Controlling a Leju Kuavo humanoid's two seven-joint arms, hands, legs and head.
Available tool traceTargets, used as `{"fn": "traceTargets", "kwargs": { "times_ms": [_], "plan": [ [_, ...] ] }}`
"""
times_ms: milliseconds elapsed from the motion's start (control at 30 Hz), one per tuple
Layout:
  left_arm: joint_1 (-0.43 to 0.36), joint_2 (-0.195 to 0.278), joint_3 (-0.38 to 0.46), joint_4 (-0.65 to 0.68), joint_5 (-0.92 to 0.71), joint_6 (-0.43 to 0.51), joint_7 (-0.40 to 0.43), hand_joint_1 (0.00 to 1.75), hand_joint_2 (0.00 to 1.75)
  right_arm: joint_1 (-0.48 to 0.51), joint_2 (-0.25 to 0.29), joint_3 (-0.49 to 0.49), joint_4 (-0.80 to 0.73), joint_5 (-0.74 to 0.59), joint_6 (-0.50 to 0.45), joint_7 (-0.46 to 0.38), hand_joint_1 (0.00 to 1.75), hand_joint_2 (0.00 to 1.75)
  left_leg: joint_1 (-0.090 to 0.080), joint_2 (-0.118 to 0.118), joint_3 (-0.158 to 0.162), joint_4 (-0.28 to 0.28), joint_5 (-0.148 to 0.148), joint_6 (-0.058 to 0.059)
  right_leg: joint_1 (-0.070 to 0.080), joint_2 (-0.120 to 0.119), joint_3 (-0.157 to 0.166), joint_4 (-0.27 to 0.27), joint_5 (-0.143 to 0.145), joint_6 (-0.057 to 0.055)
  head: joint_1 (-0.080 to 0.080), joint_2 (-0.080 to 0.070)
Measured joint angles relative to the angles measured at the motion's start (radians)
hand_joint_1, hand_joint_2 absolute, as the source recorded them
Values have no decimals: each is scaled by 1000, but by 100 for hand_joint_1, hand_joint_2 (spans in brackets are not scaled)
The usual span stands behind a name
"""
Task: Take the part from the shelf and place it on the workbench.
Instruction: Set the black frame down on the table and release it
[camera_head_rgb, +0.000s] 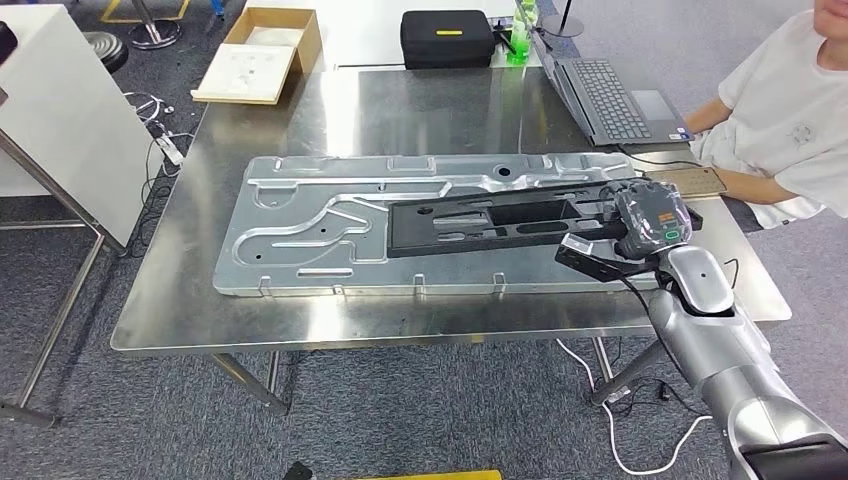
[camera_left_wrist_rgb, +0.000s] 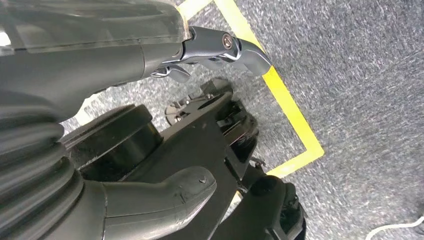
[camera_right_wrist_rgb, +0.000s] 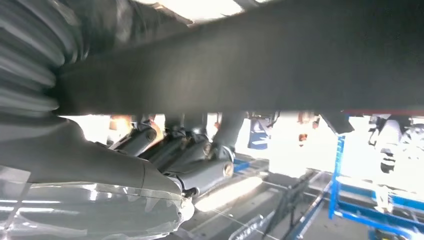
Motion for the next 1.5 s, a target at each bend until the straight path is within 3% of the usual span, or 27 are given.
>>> {"fn": "traceTargets", "kwargs": {
  "times_ms": [100, 167, 267, 300, 333, 367, 433, 500, 600, 667, 767, 800, 833, 867, 900, 933, 1000, 1167, 1233, 1300, 1333, 1367, 1400, 1433, 1500],
  "plan": [
    [1, 1, -3, 0, 5, -1, -14, 0, 0, 2, -6, -10, 16, -9, -5, -8, 0, 175, -1, 1, 11, -28, 5, 7, -4, 0, 0, -3, 1, 16, 0, 0],
    [-1, 2, -2, 0, 14, -7, -22, 0, 0, 1, -10, -16, 21, -12, -5, -14, 0, 175, 5, 3, 19, -44, 14, 14, -5, -3, -14, 32, -24, 26, 0, 0],
    [-4, 2, -2, 0, 16, -8, -23, 0, 0, 6, -13, -20, 29, -15, -5, -20, 0, 175, 7, 4, 23, -49, 17, 18, -15, -6, -96, 198, -103, 40, 1, 0],
    [-3, 2, -2, 0, 17, -8, -23, 0, 0, 9, -13, -20, 32, -15, -5, -21, 0, 175, 8, 4, 23, -48, 16, 17, -19, -7, -118, 240, -112, 45, 1, 0],
    [-3, 2, -2, 0, 18, -7, -23, 0, 0, 12, -13, -20, 34, -15, -5, -22, 0, 175, 9, 4, 22, -46, 14, 15, -24, -7, -125, 249, -104, 50, 1, 0],
    [-2, 2, -2, 0, 18, -6, -23, 0, 0, 13, -13, -20, 36, -15, -5, -23, 0, 175, 11, 4, 22, -43, 12, 12, -29, -9, -113, 221, -78, 54, 1, 0],
    [-3, 3, -2, 0, 19, -5, -23, 0, 0, 13, -13, -20, 38, -15, -5, -23, 0, 175, 14, 3, 21, -32, 3, 1, -36, -13, -50, 94, -18, 61, 1, 0],
    [-4, 4, -2, 0, 19, -4, -23, 0, 0, 12, -13, -20, 38, -15, -5, -23, 0, 175, 14, 2, 19, -23, -4, -13, -34, -11, -10, 11, 6, 56, 1, 0],
    [-4, 5, -2, 0, 20, -3, -23, 0, 0, 13, -12, -20, 40, -15, -5, -24, 0, 175, 13, 1, 20, -26, -5, -27, -30, -7, -10, 5, 3, 33, 0, 0],
    [-3, 5, -2, 0, 21, 1, -22, 0, 0, 13, -10, -20, 41, -17, -6, -24, 0, 175, 15, 2, 9, 3, -28, -35, -30, -8, -7, 2, 5, 17, 0, 0],
    [-2, 6, -2, 0, 23, 4, -18, 0, 0, 15, -4, -21, 41, -19, -7, -24, 0, 175, 16, 1, -71, 183, -120, -37, -23, -10, -4, 0, 5, 2, 0, 0],
    [-1, 7, -2, 0, 23, 5, -17, 0, 0, 18, -1, -21, 41, -21, -7, -24, 0, 175, 15, 1, -99, 239, -137, -35, -19, -10, -4, 0, 5, 0, 0, 0],
    [1, 7, -2, 0, 24, 6, -15, 0, 0, 20, 2, -21, 41, -24, -7, -24, 0, 175, 14, 1, -113, 265, -136, -32, -16, -9, -3, 1, 4, -2, 0, 0],
    [1, 8, -2, 0, 25, 8, -14, 0, 0, 22, 5, -21, 41, -29, -7, -24, 0, 175, 12, 1, -109, 253, -116, -26, -12, -8, -2, 1, 4, -3, 0, 0],
    [2, 9, -2, 0, 25, 9, -13, 0, 0, 22, 8, -22, 41, -36, -4, -24, 0, 175, 8, 1, -87, 203, -83, -18, -9, -7, -1, 1, 4, -3, 0, 0],
    [1, 11, -2, 0, 25, 11, -13, 0, 0, 23, 11, -25, 41, -48, 5, -24, 0, 175, 3, 0, -55, 134, -46, -7, -7, -6, 0, 2, 3, -4, 0, 0],
    [-2, 15, -2, 0, 25, 14, -13, 0, 0, 20, 17, -36, 42, -95, 57, -25, 0, 175, -6, 0, -1, 17, -6, 9, -2, -6, 0, 3, 3, -1, 0, 0],
    [-3, 20, -1, 0, 28, 16, -18, 0, 0, -15, 39, -101, 77, -348, 398, -24, 0, 175, -5, 2, 19, -38, 11, 19, -6, -7, -8, 14, -5, 24, 0, 0],
    [-4, 21, 0, 0, 28, 16, -20, 0, 0, -33, 43, -131, 93, -391, 448, -24, 0, 175, -1, 3, 22, -49, 20, 24, -9, -7, -42, 91, -55, 32, 1, 0],
    [-3, 21, 0, 0, 28, 16, -20, 0, 0, -43, 48, -154, 110, -422, 473, -33, 0, 175, 0, 3, 20, -49, 21, 26, -14, -8, -97, 210, -110, 41, 1, 0],
    [-2, 21, 0, 0, 28, 16, -20, 0, 0, -45, 51, -165, 117, -444, 486, -41, 0, 175, 0, 3, 20, -48, 21, 25, -17, -8, -113, 245, -118, 45, 1, 0],
    [-1, 22, 0, 0, 27, 16, -20, 0, 0, -45, 54, -176, 123, -468, 500, -49, 0, 175, 1, 3, 20, -46, 20, 24, -20, -9, -112, 245, -106, 48, 1, 0],
    [-1, 22, 0, 0, 27, 16, -20, 0, 0, -46, 57, -189, 127, -496, 512, -57, 0, 175, 3, 3, 20, -42, 18, 21, -24, -10, -93, 208, -78, 51, 1, 0],
    [-1, 22, 0, 0, 27, 16, -20, 0, 0, -48, 60, -200, 129, -522, 523, -63, 0, 175, 4, 3, 19, -38, 15, 17, -28, -12, -60, 144, -44, 53, 1, 0],
    [-3, 23, 0, 0, 27, 16, -20, 0, 0, -56, 65, -220, 130, -575, 547, -69, 0, 175, 3, 2, 16, -29, 8, 5, -27, -14, -5, 34, -7, 50, 1, 0]
  ]
}}
